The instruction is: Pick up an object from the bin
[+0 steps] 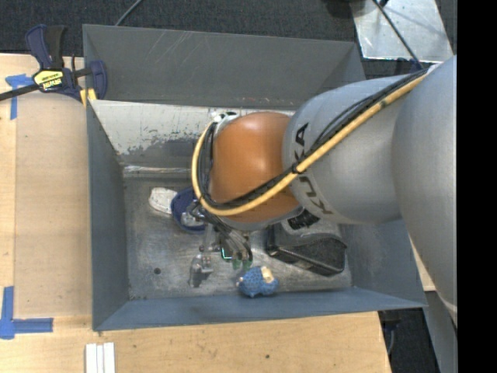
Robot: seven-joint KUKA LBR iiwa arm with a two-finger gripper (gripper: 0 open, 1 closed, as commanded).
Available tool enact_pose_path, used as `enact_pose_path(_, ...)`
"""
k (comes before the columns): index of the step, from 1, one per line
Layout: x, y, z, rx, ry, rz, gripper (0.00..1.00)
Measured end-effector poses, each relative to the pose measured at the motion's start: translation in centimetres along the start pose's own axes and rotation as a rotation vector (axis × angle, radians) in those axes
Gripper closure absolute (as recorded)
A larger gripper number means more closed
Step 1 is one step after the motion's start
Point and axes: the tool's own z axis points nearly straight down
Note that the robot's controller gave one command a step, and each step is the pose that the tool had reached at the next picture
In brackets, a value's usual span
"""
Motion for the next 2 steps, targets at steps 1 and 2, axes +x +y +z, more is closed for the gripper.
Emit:
enact_pose_path(1,-6.79,-7.29,4.16,0.001,-0.012,0.016,0.0)
enact_pose_path(2,-6.65,-6.72,3.82,-0.003,-0.013,0.011,1.0)
